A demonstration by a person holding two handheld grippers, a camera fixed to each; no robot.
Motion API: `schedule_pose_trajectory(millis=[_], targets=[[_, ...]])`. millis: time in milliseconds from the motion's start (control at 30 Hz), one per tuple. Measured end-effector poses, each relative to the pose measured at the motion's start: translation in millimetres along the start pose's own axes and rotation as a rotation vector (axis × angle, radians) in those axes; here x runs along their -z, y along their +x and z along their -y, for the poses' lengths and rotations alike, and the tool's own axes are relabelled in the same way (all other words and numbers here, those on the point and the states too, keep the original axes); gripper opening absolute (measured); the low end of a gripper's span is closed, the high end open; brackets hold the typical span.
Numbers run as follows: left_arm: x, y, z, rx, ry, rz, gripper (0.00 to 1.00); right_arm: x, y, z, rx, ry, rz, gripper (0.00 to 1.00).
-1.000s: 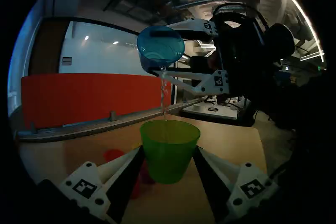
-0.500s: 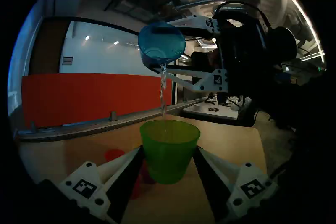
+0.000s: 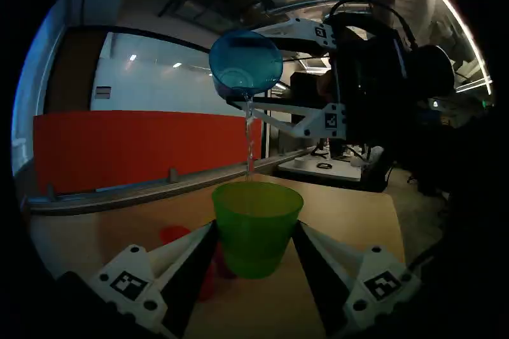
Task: Pour water
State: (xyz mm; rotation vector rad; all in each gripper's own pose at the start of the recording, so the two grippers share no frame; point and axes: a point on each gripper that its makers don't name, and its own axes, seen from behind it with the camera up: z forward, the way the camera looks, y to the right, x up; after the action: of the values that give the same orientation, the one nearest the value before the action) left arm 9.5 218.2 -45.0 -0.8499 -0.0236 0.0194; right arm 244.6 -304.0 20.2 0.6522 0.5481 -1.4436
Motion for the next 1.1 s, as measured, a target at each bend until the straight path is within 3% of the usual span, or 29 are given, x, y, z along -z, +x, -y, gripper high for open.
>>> schedule_pose_trajectory(millis=[867,1100], targets=[[0.7,-0.6,5.9,0.007,0.007,-0.005,0.81,-0.8,15.4,-5.7,0.170,-0.020,-0.016,0.88],[0.8,-1.1,8.0,0.014,0.011,-0.010,0.81,-0.1,19.1,-5.6,0.190,-0.025,-0.023,0.88]])
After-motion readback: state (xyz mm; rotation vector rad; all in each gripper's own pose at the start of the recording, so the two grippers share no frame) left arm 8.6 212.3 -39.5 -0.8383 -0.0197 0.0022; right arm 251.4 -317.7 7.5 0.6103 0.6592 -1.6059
